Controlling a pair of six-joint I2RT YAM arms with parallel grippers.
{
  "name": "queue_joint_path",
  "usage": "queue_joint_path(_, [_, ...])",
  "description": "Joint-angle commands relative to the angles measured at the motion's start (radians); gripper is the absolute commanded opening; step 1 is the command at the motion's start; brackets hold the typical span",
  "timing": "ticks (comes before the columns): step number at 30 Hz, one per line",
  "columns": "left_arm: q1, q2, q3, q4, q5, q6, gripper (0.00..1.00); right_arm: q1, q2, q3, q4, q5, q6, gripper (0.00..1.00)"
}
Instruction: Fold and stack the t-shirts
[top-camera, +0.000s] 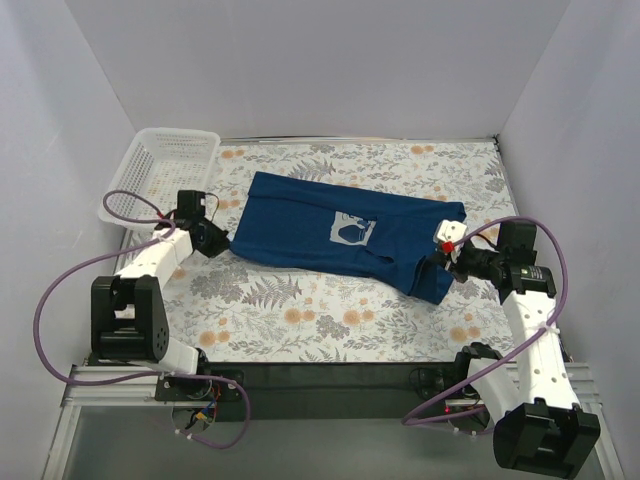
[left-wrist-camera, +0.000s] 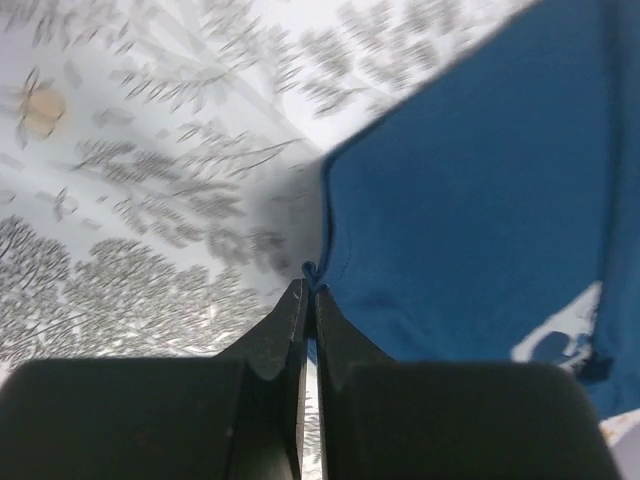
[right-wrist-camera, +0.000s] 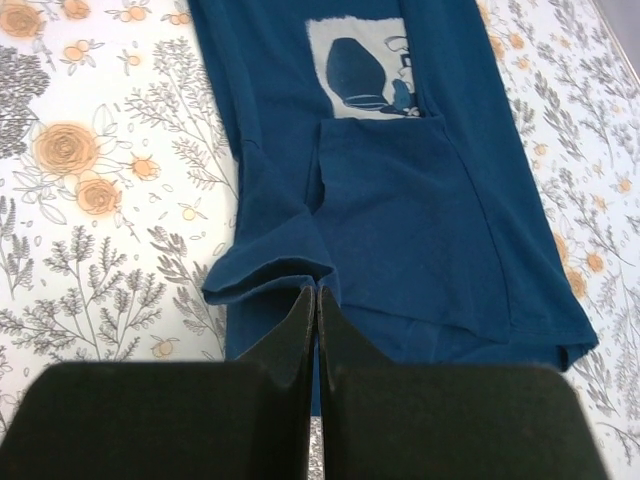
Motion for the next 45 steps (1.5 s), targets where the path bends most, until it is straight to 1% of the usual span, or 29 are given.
queue_joint_path(1, [0.013, -0.034, 0.120, -0.033, -0.004, 0.041, 0.00, -0.030, 0.005, 0.066, 0.015, 0.023, 0.005, 0.01])
queue_joint_path(5, [0.027, 0.041, 0.217, -0.073, 0.019, 0.056, 0.00, -0.052, -0.004, 0.097, 0.006, 0.011, -0.033, 0.01])
queue_joint_path(6, [0.060, 0.063, 0.231, -0.077, 0.021, 0.062, 0.00, -0.053, -0.012, 0.100, 0.001, 0.006, -0.044, 0.01])
queue_joint_path(7, [0.064, 0.077, 0.255, -0.081, 0.024, 0.067, 0.00, -0.056, -0.018, 0.103, -0.002, 0.005, -0.056, 0.01])
queue_joint_path(9, [0.074, 0.118, 0.272, -0.078, 0.024, 0.075, 0.00, -0.058, -0.019, 0.110, 0.001, 0.008, -0.057, 0.01])
queue_joint_path(11, [0.081, 0.153, 0.292, -0.071, 0.067, 0.085, 0.00, -0.058, -0.009, 0.120, 0.000, 0.017, -0.042, 0.01])
queue_joint_path(18, [0.087, 0.210, 0.360, -0.079, 0.105, 0.105, 0.00, -0.070, 0.036, 0.148, 0.009, 0.043, -0.007, 0.01])
queue_joint_path(23, [0.087, 0.212, 0.377, -0.082, 0.159, 0.139, 0.00, -0.085, 0.030, 0.163, 0.003, 0.014, -0.014, 0.01])
queue_joint_path(28, [0.088, 0.202, 0.335, -0.081, 0.241, 0.199, 0.00, -0.089, 0.014, 0.188, 0.000, -0.035, 0.001, 0.01])
queue_joint_path(33, [0.088, 0.199, 0.265, -0.074, 0.255, 0.257, 0.00, -0.090, 0.023, 0.209, 0.000, -0.073, 0.039, 0.01])
queue_joint_path(37, [0.088, 0.190, 0.230, -0.058, 0.292, 0.312, 0.00, -0.092, 0.050, 0.214, -0.002, -0.075, 0.048, 0.01])
queue_joint_path(40, [0.088, 0.144, 0.197, -0.050, 0.317, 0.352, 0.00, -0.092, 0.059, 0.203, -0.003, -0.084, 0.048, 0.01])
queue_joint_path(45, [0.088, 0.049, 0.101, -0.024, 0.352, 0.423, 0.00, -0.090, 0.053, 0.165, -0.003, -0.095, 0.036, 0.01])
